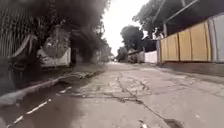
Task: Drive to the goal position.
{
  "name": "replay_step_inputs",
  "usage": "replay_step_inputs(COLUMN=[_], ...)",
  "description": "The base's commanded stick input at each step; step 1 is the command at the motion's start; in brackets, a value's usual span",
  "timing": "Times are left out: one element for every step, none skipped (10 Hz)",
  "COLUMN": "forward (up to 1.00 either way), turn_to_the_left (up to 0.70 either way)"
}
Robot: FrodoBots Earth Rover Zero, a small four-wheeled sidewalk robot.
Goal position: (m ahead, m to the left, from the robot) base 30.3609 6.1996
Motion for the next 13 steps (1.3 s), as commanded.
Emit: replay_step_inputs(forward=[1.0,1.0,1.0,1.0,1.0,1.0,1.0,1.0,1.0,1.0,1.0,1.0,1.0], turn_to_the_left=[0.0,0.0,0.0,0.0,0.0,0.0,0.0,0.0,0.0,0.0,0.0,0.0,0.0])
